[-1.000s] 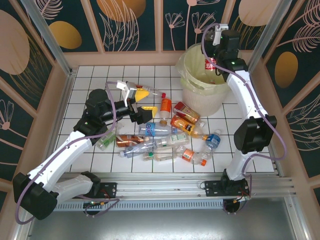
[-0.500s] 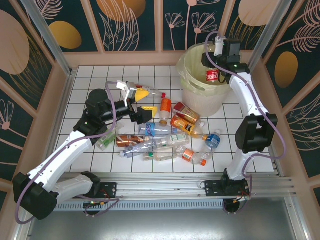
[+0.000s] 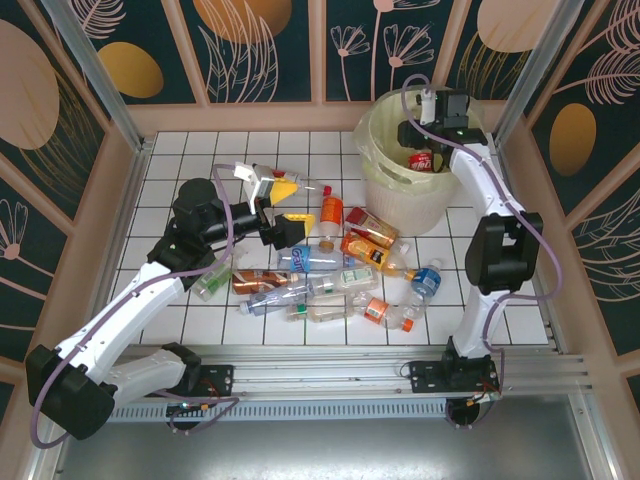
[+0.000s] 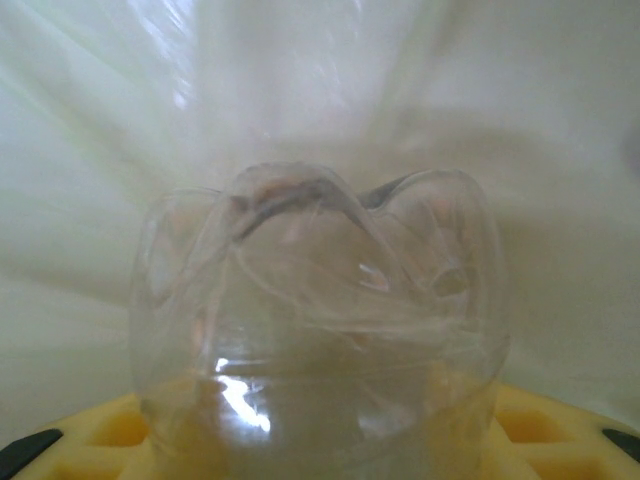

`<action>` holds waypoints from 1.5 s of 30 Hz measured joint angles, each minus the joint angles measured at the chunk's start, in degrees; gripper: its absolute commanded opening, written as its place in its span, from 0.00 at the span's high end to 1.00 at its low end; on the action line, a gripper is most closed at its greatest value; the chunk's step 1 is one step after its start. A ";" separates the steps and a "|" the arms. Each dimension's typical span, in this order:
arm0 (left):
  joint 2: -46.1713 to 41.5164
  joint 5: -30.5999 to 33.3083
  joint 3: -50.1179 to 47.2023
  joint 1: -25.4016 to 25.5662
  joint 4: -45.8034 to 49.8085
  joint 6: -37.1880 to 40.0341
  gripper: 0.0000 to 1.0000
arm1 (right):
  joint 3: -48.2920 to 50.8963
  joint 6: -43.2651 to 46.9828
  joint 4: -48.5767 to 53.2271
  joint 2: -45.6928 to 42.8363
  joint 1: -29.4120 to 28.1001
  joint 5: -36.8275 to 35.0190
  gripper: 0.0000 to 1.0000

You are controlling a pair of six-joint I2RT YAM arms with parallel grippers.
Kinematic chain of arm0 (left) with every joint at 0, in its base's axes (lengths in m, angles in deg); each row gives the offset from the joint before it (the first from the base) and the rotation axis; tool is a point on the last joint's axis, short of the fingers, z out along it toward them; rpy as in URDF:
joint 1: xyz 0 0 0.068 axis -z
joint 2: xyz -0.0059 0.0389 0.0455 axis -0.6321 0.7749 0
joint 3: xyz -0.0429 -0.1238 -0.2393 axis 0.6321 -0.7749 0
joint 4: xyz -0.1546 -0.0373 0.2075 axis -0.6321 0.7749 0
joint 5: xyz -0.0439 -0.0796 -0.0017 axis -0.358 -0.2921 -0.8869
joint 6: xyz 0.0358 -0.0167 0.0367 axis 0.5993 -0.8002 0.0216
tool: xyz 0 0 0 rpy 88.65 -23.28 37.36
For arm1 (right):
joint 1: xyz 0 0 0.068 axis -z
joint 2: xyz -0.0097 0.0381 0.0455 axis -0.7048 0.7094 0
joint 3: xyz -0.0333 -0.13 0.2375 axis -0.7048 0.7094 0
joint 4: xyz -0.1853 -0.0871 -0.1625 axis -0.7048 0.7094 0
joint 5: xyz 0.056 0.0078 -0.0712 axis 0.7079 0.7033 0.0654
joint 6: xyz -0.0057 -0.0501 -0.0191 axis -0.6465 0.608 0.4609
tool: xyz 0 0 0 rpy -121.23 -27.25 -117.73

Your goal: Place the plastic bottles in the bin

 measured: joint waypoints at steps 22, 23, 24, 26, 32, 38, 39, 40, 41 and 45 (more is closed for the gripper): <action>0.00 0.00 0.00 0.00 0.66 0.20 0.01 | -1.22 1.03 2.84 1.11 -0.63 -2.19 0.20; 0.00 0.00 0.00 0.00 0.68 0.22 0.01 | -1.40 1.01 2.84 0.92 -0.63 -2.43 0.20; 0.00 0.00 0.00 0.00 0.68 0.22 0.01 | -1.40 1.01 2.91 0.61 -0.63 -2.47 0.20; 0.00 -0.02 0.00 0.00 0.68 0.33 0.01 | -1.40 0.92 3.41 -0.76 -0.63 -2.84 0.21; 0.24 -0.94 0.02 0.00 2.03 1.73 0.01 | 3.45 -0.07 2.49 -11.89 -0.63 -3.28 0.21; 1.36 -3.80 0.02 0.00 3.89 3.41 0.01 | 13.60 -3.39 0.46 -27.58 -1.46 -3.48 0.22; 1.42 -4.17 0.02 0.00 4.17 3.69 0.01 | 15.37 -4.09 0.33 -29.70 -1.90 -3.54 0.23; 1.46 -4.46 0.02 0.00 4.57 4.02 0.01 | 17.51 -4.76 0.28 -32.22 -2.58 -3.48 0.24; 1.46 -4.66 0.02 0.00 4.83 4.35 0.01 | 19.26 -5.49 0.44 -34.36 -3.34 -3.50 0.25; 1.44 -5.05 0.02 0.00 5.01 5.09 0.02 | 24.57 -7.67 1.40 -40.83 -6.56 -3.48 0.27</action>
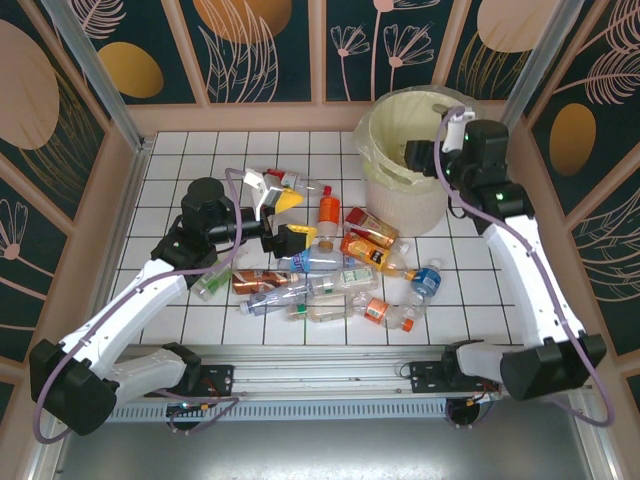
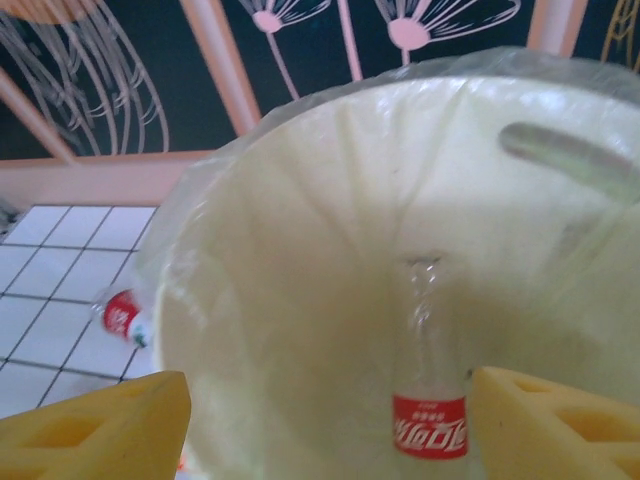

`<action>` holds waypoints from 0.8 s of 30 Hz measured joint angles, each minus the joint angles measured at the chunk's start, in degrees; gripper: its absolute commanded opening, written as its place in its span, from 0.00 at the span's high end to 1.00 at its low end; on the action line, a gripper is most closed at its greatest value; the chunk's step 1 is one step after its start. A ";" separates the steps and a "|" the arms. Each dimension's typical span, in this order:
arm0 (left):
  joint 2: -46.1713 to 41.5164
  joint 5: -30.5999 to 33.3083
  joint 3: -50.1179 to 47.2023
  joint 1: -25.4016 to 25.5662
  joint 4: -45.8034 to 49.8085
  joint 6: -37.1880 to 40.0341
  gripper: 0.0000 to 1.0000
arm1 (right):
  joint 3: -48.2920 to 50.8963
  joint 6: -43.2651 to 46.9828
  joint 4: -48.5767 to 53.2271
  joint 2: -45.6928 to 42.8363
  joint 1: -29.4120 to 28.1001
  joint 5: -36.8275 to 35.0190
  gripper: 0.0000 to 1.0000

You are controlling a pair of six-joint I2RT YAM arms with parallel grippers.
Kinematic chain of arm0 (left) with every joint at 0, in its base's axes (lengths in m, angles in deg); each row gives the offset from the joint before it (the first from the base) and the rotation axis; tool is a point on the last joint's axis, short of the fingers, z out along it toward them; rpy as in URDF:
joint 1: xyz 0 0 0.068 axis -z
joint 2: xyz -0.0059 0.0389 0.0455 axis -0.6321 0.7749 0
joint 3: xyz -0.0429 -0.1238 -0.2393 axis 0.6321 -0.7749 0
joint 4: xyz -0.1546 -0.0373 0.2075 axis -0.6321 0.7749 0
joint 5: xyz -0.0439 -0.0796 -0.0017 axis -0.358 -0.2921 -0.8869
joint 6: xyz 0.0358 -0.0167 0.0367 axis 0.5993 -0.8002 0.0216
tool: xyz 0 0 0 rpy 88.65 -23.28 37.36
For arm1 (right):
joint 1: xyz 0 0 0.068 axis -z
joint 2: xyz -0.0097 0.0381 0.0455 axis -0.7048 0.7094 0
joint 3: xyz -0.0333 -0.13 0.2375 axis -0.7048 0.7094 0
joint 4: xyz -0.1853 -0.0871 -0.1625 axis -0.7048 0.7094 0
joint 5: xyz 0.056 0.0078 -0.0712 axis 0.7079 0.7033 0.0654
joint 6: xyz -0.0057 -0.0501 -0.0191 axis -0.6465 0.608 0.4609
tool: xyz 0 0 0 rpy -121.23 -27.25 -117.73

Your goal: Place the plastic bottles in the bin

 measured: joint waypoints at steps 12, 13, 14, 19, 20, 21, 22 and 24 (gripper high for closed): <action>-0.20 -1.07 0.00 0.00 -0.07 0.22 0.01 | 19.41 -9.57 6.58 -13.07 -10.88 0.68 0.35; -0.31 -1.07 0.00 0.00 -0.07 0.22 0.01 | 20.63 -10.27 7.48 -13.40 -12.09 0.72 0.35; -0.42 -1.07 0.00 0.00 -0.07 0.22 0.01 | 21.62 -10.86 8.26 -13.57 -13.29 0.63 0.35; -0.81 -1.09 0.00 0.00 -0.11 0.20 0.01 | 25.24 -13.86 11.69 -13.75 -20.63 0.15 0.37; -0.81 -1.09 0.00 0.00 -0.11 0.20 0.01 | 25.68 -14.58 12.15 -13.75 -21.73 0.07 0.37; -0.81 -1.07 0.00 0.00 -0.09 0.20 0.01 | 26.32 -15.52 12.46 -13.75 -23.04 0.00 0.37; -0.81 -1.07 0.00 0.00 -0.09 0.20 0.01 | 27.17 -16.46 12.52 -13.75 -24.28 -0.28 0.37; -0.81 -1.09 0.00 0.00 -0.09 0.20 0.01 | 28.94 -18.25 12.94 -13.73 -26.86 -0.92 0.36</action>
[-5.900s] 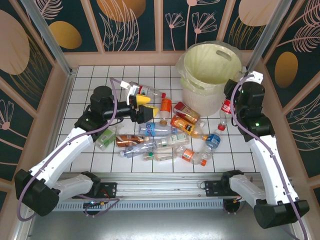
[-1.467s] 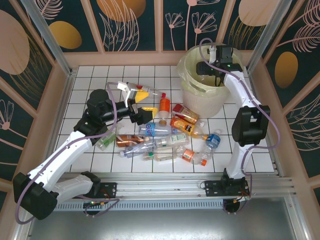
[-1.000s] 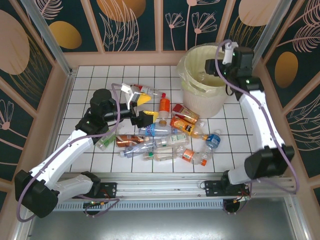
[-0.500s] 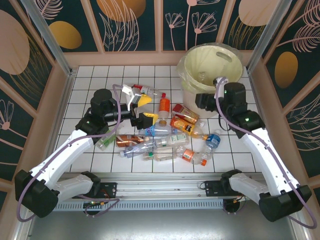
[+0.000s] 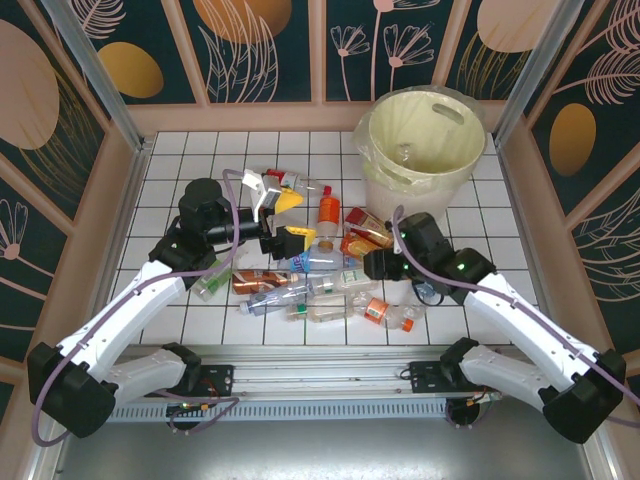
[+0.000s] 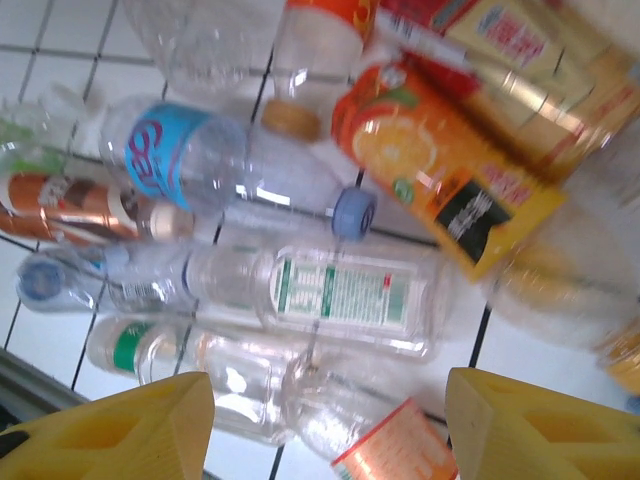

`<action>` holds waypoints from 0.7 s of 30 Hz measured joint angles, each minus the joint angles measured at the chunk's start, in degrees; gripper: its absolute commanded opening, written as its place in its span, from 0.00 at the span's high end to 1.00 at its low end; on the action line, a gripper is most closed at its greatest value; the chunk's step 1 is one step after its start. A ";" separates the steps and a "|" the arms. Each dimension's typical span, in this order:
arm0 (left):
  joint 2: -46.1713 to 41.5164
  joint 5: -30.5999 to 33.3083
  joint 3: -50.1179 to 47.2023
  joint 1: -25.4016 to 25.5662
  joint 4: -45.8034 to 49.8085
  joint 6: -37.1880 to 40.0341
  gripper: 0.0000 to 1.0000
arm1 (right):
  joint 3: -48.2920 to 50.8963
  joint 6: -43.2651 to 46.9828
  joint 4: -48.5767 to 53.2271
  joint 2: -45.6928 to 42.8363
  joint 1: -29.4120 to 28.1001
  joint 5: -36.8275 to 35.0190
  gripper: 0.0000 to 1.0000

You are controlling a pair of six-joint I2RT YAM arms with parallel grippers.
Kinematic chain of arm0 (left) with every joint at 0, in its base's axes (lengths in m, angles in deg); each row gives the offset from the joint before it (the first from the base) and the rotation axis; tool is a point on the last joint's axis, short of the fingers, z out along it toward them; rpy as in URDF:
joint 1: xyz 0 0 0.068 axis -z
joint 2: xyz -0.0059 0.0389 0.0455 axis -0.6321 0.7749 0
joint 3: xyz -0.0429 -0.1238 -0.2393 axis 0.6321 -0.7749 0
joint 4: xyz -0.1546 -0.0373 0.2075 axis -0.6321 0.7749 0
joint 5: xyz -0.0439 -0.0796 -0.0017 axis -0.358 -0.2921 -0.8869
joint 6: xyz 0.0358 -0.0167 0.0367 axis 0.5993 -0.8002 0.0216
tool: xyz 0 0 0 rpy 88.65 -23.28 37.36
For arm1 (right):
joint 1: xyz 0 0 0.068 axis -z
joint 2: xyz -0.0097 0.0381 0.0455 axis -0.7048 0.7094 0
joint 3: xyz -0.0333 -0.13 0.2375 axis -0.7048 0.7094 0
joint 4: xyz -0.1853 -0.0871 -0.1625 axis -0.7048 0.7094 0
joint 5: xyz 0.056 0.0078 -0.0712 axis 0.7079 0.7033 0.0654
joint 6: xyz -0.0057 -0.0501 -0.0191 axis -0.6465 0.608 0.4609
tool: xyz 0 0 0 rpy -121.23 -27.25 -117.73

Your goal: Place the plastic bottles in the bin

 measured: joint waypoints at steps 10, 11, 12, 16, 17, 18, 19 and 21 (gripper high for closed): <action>1.44 -3.56 0.92 0.00 2.47 0.87 0.01 | 3.87 -5.27 1.73 3.30 -9.01 -1.49 0.30; 1.44 -3.56 1.01 0.00 2.80 1.01 0.01 | 3.87 -5.49 1.73 3.89 -9.44 -1.75 0.30; 1.42 -3.58 1.11 0.00 3.06 1.14 0.01 | 3.87 -5.73 1.75 4.83 -9.92 -2.05 0.30; 1.42 -3.61 1.53 0.00 3.23 1.36 0.01 | 3.87 -6.67 2.25 9.64 -11.13 -3.72 0.30; 1.42 -3.61 1.53 0.00 3.23 1.36 0.01 | 3.87 -6.82 2.43 10.78 -11.32 -4.20 0.30; 1.42 -3.61 1.53 0.00 3.23 1.33 0.01 | 3.87 -6.97 2.58 11.72 -11.52 -4.61 0.30; 1.42 -3.61 1.53 0.00 3.17 1.31 0.01 | 3.87 -7.02 2.58 12.46 -11.67 -4.87 0.30; 1.29 -3.56 1.53 0.00 3.17 1.31 0.01 | 3.87 -7.04 2.60 13.31 -11.98 -5.18 0.30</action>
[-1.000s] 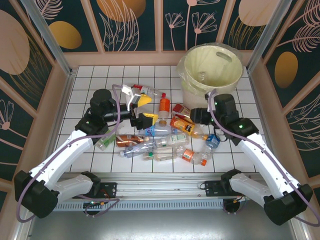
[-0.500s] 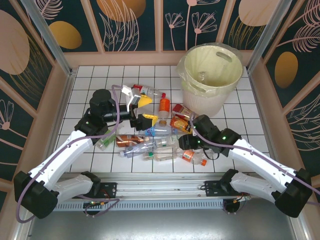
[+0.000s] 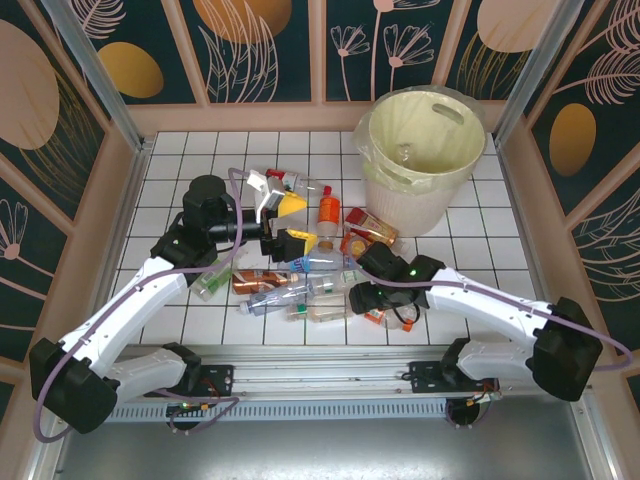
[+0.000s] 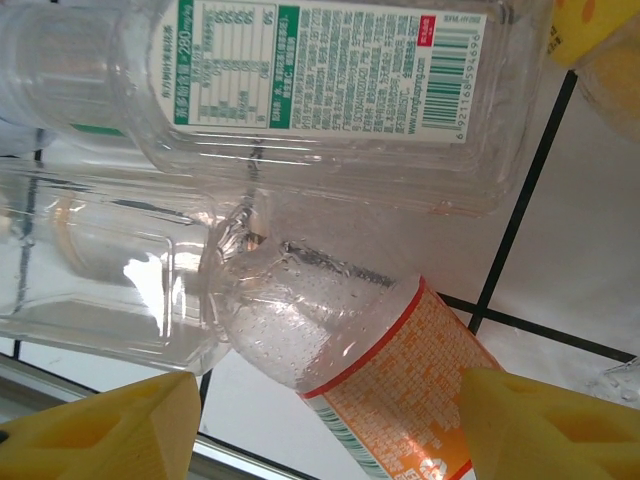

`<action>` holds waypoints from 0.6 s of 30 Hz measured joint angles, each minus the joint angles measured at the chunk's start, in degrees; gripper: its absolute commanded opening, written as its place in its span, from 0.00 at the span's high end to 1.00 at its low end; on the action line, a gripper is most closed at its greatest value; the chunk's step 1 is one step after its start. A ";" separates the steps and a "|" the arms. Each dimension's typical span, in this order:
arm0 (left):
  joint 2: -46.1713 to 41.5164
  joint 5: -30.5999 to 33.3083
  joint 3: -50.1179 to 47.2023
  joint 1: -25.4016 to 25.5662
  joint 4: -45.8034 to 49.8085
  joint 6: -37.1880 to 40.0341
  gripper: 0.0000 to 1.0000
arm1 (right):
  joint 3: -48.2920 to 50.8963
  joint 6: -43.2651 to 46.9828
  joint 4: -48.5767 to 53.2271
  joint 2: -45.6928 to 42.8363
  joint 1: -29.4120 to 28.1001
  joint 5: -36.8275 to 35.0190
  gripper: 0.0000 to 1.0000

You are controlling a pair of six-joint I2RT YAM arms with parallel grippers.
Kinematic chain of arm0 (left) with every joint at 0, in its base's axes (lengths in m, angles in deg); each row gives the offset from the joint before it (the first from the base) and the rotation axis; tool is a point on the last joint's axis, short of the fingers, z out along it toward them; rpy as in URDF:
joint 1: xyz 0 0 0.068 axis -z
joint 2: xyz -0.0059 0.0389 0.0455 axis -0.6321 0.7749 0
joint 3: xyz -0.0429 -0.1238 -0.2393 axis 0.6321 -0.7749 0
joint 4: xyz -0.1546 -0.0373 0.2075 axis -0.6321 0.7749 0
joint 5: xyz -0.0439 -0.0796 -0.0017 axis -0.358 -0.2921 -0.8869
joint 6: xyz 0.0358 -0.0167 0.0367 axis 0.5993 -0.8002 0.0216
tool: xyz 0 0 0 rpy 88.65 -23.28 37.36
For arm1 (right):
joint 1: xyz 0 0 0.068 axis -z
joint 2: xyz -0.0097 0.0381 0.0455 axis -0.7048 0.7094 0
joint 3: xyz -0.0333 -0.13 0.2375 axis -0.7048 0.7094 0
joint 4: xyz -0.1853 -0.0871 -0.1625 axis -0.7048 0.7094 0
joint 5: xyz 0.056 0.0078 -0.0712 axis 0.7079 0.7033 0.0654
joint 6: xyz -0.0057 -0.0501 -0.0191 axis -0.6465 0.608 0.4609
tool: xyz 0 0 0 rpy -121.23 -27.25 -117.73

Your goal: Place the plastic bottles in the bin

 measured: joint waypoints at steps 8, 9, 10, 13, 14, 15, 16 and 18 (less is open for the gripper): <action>-0.90 0.11 0.00 0.00 -0.17 -0.04 0.01 | 0.00 -0.20 -0.02 2.01 -0.90 -0.87 0.30; -0.90 0.13 0.00 0.00 -0.17 -0.09 0.01 | 0.00 -0.17 -0.04 2.49 -0.94 -0.85 0.30; -0.94 0.13 0.00 0.00 -0.20 -0.20 0.01 | 0.00 -0.17 -0.04 2.95 -1.01 -0.83 0.30; -1.16 0.15 0.00 0.00 -0.20 -0.24 0.01 | 0.00 -0.20 -0.04 4.15 -1.25 -0.85 0.28; -1.25 0.13 0.00 0.00 -0.24 -0.26 0.02 | 0.00 -0.22 -0.04 4.44 -1.40 -0.83 0.27; -1.29 0.13 0.00 0.00 -0.31 -0.39 0.01 | 0.00 -0.31 -0.04 4.70 -1.70 -0.83 0.26; -1.33 0.15 0.00 0.00 -0.42 -0.46 0.01 | 0.00 -0.48 -0.04 4.83 -1.99 -0.85 0.26; -1.38 0.15 0.00 0.00 -0.59 -0.59 0.01 | 0.00 -1.11 -0.04 4.92 -2.60 -0.85 0.26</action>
